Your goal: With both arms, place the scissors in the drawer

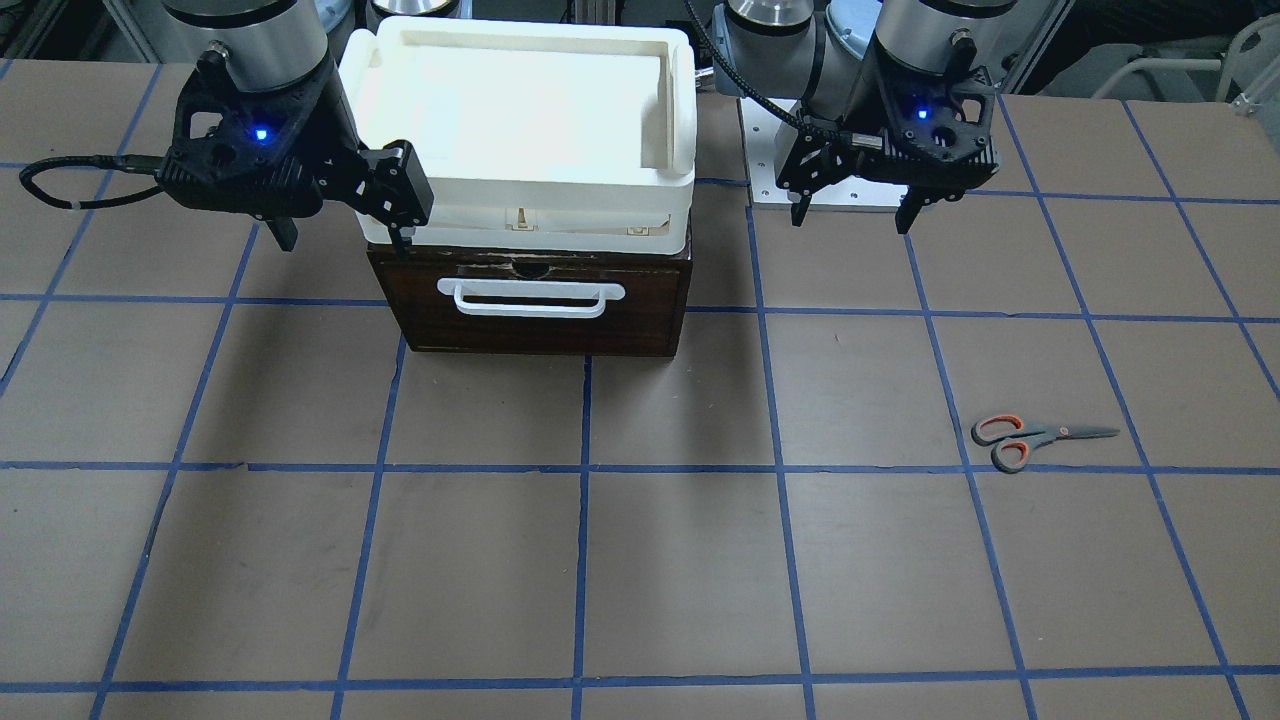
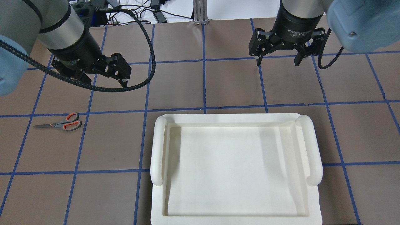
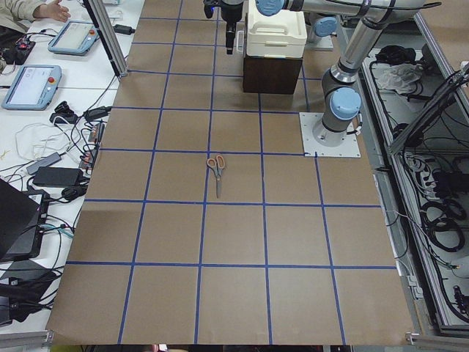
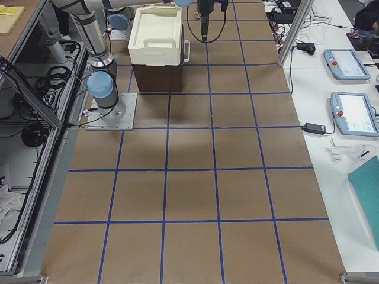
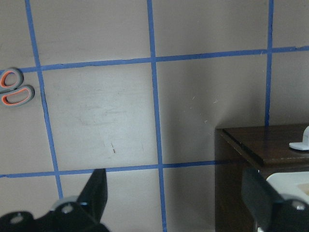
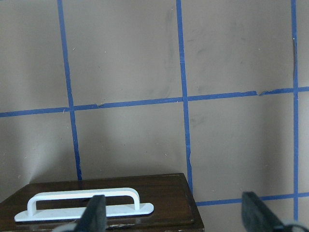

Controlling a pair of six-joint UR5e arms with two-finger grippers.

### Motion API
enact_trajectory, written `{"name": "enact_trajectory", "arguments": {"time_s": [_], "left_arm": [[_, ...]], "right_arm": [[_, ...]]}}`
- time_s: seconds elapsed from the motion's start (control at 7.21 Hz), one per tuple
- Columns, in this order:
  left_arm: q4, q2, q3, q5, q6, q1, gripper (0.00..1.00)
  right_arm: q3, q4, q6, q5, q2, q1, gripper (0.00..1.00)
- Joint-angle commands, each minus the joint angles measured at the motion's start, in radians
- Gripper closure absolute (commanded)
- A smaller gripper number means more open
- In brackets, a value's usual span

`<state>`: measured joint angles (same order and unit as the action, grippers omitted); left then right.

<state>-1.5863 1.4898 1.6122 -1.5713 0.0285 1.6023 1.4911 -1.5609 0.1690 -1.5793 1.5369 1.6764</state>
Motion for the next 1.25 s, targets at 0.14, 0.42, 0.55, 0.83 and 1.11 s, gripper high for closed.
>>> {"name": "enact_trajectory", "arguments": {"time_s": [0.14,0.42,0.55,0.83,1.11], "left_arm": [[0.012,-0.002,0.029,-0.01,0.112,-0.018,0.0],[0.051,0.007,0.034,0.0,0.575,-0.144,0.02],[0.046,0.016,0.043,0.002,0.775,-0.233,0.04],[0.042,0.02,0.098,-0.012,1.128,-0.394,0.02],[0.101,0.073,0.155,-0.018,1.58,-0.548,0.0]], "right_arm": [[-0.017,0.007,-0.141,0.024,-0.102,0.019,0.0],[-0.015,-0.016,-0.477,0.062,-0.168,0.075,0.0],[-0.008,-0.031,-0.532,0.065,-0.193,0.098,0.0],[-0.005,-0.036,-0.844,0.073,-0.236,0.135,0.0],[-0.005,-0.042,-0.973,0.118,-0.256,0.154,0.0]]}}
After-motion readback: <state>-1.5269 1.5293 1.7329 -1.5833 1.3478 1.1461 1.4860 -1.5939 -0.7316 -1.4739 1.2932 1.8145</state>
